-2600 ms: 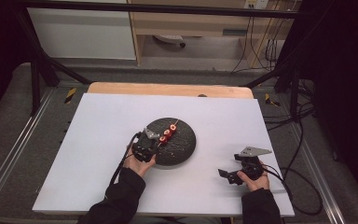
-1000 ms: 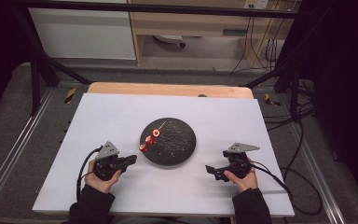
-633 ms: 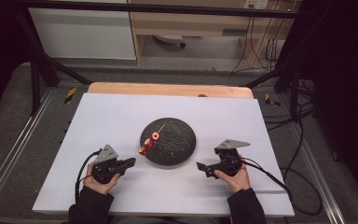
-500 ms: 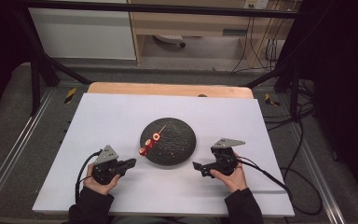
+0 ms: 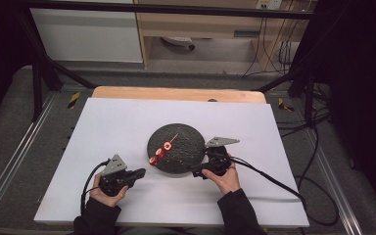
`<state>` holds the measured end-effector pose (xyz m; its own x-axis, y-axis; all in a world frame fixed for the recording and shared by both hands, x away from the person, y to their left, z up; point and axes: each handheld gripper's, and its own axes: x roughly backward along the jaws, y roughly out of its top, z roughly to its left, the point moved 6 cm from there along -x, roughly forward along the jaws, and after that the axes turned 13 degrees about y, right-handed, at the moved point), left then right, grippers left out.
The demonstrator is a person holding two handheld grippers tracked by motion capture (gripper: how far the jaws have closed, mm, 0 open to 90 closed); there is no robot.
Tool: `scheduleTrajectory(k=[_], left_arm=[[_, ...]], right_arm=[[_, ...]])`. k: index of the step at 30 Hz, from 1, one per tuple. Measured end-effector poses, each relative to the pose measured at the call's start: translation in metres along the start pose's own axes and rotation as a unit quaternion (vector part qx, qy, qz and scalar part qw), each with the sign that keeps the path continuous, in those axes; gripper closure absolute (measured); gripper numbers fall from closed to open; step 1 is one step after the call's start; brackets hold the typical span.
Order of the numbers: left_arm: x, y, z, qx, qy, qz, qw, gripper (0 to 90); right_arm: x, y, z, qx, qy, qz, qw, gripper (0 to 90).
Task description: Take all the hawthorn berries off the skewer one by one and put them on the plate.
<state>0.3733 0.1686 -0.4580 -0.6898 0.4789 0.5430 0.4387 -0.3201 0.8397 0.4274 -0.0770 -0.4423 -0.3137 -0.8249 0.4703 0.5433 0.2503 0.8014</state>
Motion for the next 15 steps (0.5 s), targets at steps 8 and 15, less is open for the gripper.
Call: scheduleTrajectory(k=[8, 15], left_arm=[[-0.001, 0.001, -0.006, -0.007, -0.005, -0.001, 1.0, 87.9], [-0.002, 0.001, -0.011, -0.011, -0.01, -0.002, 0.9999, 87.9]], right_arm=[[-0.011, 0.015, 0.003, -0.012, 0.018, -0.018, 0.9996, 6.9], [-0.014, 0.026, 0.004, -0.024, 0.04, -0.04, 0.9981, 14.5]])
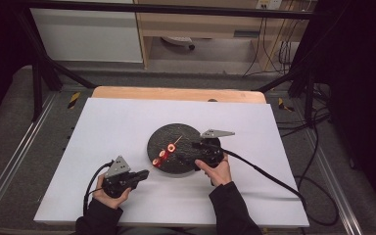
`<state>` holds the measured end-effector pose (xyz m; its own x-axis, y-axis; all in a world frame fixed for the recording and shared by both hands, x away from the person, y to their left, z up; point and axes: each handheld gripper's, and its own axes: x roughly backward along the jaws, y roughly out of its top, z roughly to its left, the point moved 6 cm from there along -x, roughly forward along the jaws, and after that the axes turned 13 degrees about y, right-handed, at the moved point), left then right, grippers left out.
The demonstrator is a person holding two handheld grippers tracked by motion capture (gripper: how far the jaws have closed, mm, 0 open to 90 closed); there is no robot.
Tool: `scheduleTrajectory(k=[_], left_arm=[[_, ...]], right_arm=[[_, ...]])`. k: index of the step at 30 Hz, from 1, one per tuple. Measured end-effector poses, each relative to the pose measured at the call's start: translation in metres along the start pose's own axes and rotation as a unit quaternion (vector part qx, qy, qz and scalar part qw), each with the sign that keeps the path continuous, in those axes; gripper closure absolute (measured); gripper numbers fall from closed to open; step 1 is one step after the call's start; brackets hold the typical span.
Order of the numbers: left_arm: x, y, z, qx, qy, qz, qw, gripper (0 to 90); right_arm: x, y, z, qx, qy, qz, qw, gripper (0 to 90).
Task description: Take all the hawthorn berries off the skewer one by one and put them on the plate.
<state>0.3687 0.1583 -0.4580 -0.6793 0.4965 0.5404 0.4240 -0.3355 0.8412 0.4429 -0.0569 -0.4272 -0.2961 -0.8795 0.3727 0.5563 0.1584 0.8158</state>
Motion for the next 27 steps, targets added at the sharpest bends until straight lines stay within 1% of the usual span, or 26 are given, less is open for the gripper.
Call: scheduleTrajectory(k=[3, 7, 8, 10, 11, 14, 21, 24, 25, 26, 27], left_arm=[[-0.001, 0.0, -0.003, -0.004, -0.003, 0.0, 1.0, 88.0], [-0.002, 0.0, -0.007, -0.008, -0.007, 0.002, 0.9999, 87.9], [-0.003, 0.0, -0.01, -0.01, -0.009, 0.0, 0.9999, 87.9], [-0.003, 0.0, -0.011, -0.012, -0.01, 0.0, 0.9999, 87.9], [-0.003, 0.0, -0.011, -0.013, -0.01, 0.0, 0.9999, 88.0], [-0.003, 0.001, -0.014, -0.017, -0.011, -0.003, 0.9998, 88.0], [-0.003, 0.001, -0.016, -0.021, -0.012, -0.006, 0.9997, 87.9], [-0.003, 0.001, -0.016, -0.02, -0.014, -0.007, 0.9997, 88.0], [-0.003, 0.001, -0.016, -0.02, -0.014, -0.007, 0.9997, 88.0], [-0.003, 0.001, -0.016, -0.021, -0.015, -0.008, 0.9997, 87.9], [-0.003, 0.001, -0.016, -0.021, -0.016, -0.008, 0.9996, 88.0]], right_arm=[[-0.002, 0.001, -0.001, -0.007, 0.008, -0.002, 0.9999, 18.6], [-0.004, 0.002, -0.001, -0.005, 0.013, -0.003, 0.9999, 23.2], [-0.005, 0.002, -0.001, -0.008, 0.021, -0.004, 0.9997, 27.2], [-0.006, 0.002, -0.001, -0.009, 0.023, -0.004, 0.9997, 28.8], [-0.006, 0.001, -0.002, -0.007, 0.023, -0.002, 0.9997, 33.3], [-0.007, 0.0, -0.002, -0.008, 0.028, 0.0, 0.9996, 38.9], [-0.009, -0.002, -0.001, -0.016, 0.048, 0.005, 0.9987, 51.5], [-0.009, -0.002, 0.0, -0.018, 0.055, 0.006, 0.9983, 55.3], [-0.009, -0.002, 0.0, -0.018, 0.055, 0.006, 0.9983, 55.3], [-0.009, -0.002, 0.001, -0.021, 0.062, 0.008, 0.9978, 58.6], [-0.009, -0.001, 0.001, -0.022, 0.065, 0.008, 0.9976, 59.2]])
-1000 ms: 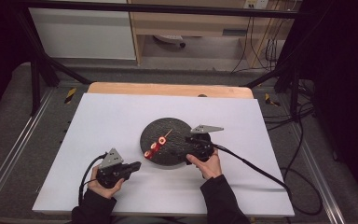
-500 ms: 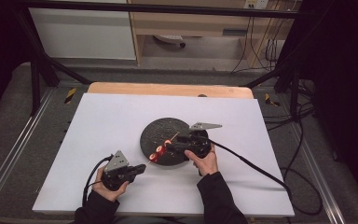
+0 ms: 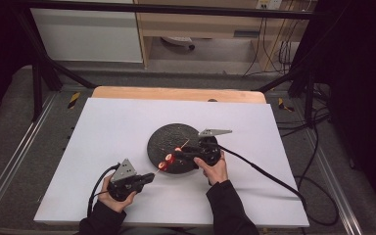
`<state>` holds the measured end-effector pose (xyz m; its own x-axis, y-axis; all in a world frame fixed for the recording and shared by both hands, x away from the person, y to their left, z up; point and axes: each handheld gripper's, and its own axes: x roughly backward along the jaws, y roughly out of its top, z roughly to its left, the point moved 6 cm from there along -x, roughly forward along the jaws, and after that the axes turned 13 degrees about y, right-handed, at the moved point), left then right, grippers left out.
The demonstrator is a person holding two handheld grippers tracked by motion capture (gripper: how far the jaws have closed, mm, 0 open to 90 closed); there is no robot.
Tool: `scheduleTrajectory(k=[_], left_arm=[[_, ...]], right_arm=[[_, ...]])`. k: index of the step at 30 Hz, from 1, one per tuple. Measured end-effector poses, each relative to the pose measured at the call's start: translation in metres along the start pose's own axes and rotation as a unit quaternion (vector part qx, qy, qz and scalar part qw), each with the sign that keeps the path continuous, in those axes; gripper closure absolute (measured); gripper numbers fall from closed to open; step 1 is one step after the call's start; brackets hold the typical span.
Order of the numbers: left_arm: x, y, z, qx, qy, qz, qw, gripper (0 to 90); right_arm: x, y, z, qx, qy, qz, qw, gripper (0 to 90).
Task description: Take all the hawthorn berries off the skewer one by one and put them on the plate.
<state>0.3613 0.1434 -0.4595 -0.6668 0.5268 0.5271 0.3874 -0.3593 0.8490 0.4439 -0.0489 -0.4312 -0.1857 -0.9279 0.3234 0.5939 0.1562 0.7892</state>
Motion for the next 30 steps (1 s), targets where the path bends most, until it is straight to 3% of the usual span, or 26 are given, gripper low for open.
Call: scheduleTrajectory(k=[7, 19, 30], left_arm=[[0.0, 0.0, 0.0, -0.001, -0.002, -0.003, 1.0, 87.9], [0.004, 0.002, 0.003, 0.001, 0.0, -0.01, 0.9999, 87.9], [0.005, 0.002, 0.004, 0.002, 0.003, -0.014, 0.9999, 88.0]], right_arm=[[0.001, 0.002, 0.001, -0.002, 0.004, -0.003, 1.0, 60.8], [0.015, 0.018, -0.004, 0.001, -0.025, -0.028, 0.9993, 61.1], [0.023, 0.029, -0.01, -0.004, -0.028, -0.038, 0.9989, 62.1]])
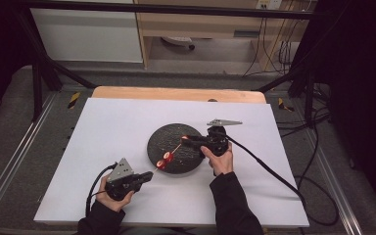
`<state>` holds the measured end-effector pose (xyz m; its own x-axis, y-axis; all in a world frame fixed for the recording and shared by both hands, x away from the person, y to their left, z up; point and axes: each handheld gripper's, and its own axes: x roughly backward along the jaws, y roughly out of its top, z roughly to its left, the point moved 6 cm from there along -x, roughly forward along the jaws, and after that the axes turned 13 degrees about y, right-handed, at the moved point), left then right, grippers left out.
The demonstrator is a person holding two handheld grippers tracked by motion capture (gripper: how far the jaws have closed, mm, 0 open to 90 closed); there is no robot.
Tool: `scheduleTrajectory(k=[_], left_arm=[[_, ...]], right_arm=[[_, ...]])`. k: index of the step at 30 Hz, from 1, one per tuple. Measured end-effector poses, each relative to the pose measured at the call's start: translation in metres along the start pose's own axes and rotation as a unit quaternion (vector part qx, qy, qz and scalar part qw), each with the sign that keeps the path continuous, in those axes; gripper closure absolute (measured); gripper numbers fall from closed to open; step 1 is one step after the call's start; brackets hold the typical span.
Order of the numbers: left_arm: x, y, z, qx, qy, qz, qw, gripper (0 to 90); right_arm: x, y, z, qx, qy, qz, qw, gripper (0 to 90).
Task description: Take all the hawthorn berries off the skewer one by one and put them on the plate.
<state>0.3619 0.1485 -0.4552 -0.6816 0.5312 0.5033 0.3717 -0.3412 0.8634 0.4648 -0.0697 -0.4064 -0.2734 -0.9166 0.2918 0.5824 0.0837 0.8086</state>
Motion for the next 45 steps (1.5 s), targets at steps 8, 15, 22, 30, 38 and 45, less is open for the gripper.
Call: scheduleTrajectory(k=[8, 15, 22, 30, 38, 45], left_arm=[[0.002, 0.001, 0.003, 0.0, 0.005, -0.006, 1.0, 88.0], [0.004, 0.002, 0.004, -0.003, 0.006, -0.013, 0.9999, 88.0], [0.005, 0.0, 0.007, -0.005, 0.01, -0.014, 0.9999, 88.0], [0.007, 0.0, 0.011, 0.0, 0.02, -0.014, 0.9997, 88.0], [0.009, 0.001, 0.019, 0.011, 0.034, -0.013, 0.9993, 88.0], [0.008, 0.0, 0.023, 0.017, 0.04, -0.009, 0.999, 88.0]], right_arm=[[0.002, 0.007, -0.001, -0.016, 0.011, -0.018, 0.9996, 64.1], [0.005, 0.012, -0.002, -0.024, 0.019, -0.028, 0.9992, 69.5], [0.013, 0.021, -0.007, -0.03, -0.008, -0.054, 0.998, 71.3], [0.02, 0.029, -0.018, -0.027, -0.037, -0.064, 0.9969, 71.2], [-0.002, 0.01, -0.032, -0.029, -0.056, -0.027, 0.9976, 71.2], [-0.027, -0.019, -0.048, -0.041, -0.069, 0.021, 0.9965, 71.2]])
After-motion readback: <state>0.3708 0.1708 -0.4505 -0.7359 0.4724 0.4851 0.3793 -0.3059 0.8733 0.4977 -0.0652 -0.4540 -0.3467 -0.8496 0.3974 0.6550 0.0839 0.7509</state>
